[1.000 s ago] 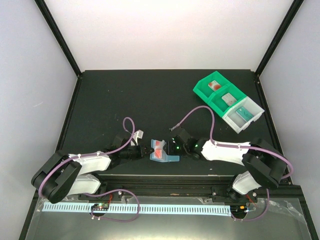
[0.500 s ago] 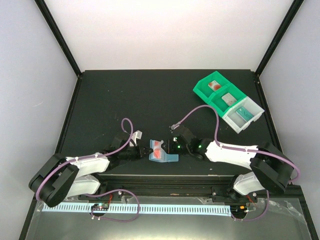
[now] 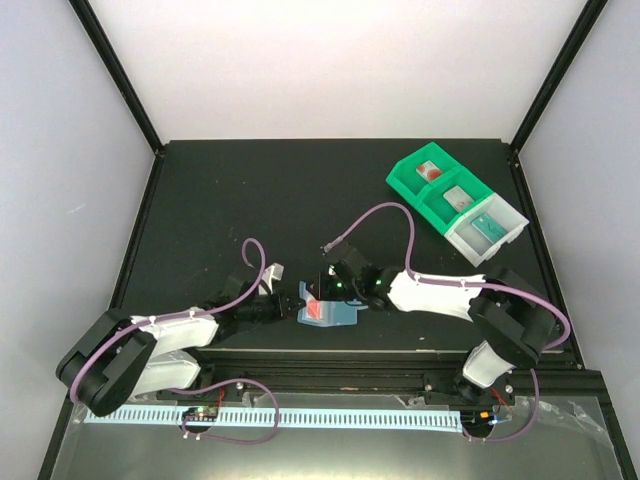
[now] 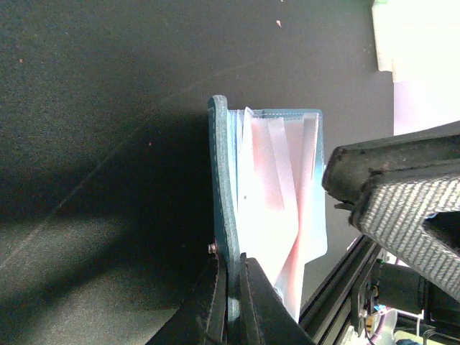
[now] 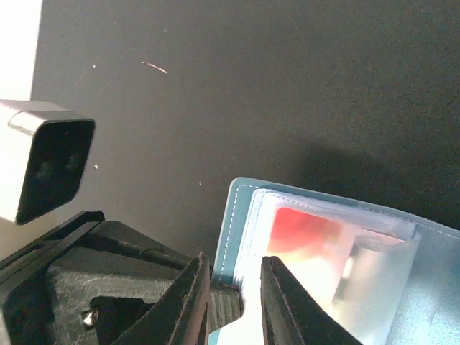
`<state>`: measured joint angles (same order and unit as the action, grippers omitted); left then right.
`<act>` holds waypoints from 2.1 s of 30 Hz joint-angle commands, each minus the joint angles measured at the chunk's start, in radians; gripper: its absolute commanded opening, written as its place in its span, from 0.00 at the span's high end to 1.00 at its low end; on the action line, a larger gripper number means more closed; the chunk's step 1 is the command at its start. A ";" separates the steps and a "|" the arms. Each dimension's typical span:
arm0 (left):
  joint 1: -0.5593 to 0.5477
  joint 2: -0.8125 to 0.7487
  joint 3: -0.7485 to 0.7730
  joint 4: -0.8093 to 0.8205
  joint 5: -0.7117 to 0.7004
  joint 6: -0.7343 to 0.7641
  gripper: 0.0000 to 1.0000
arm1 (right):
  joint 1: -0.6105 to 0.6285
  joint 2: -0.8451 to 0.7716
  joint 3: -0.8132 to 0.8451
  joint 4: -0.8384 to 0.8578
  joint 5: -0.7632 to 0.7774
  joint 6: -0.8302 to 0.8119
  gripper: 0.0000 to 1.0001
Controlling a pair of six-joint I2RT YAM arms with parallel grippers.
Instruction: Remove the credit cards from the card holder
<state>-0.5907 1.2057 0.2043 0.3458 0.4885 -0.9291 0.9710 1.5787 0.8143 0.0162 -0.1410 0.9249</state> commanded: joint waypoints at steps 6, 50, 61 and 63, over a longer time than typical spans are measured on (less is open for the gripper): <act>-0.008 -0.023 -0.008 0.004 -0.028 -0.006 0.99 | 0.005 -0.001 0.039 -0.185 0.087 -0.027 0.77; -0.014 -0.022 0.047 -0.019 0.040 0.105 0.78 | -0.054 0.070 -0.207 0.237 -0.101 -0.046 0.76; -0.015 0.092 0.038 -0.021 -0.016 0.141 0.82 | -0.054 0.075 -0.213 0.239 -0.090 -0.049 0.79; -0.015 0.104 0.039 -0.023 -0.021 0.145 0.82 | -0.054 0.075 -0.214 0.243 -0.090 -0.050 0.80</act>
<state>-0.5983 1.2793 0.2436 0.3035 0.4915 -0.8173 0.9230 1.6501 0.6144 0.2424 -0.2459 0.8742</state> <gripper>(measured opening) 0.180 0.210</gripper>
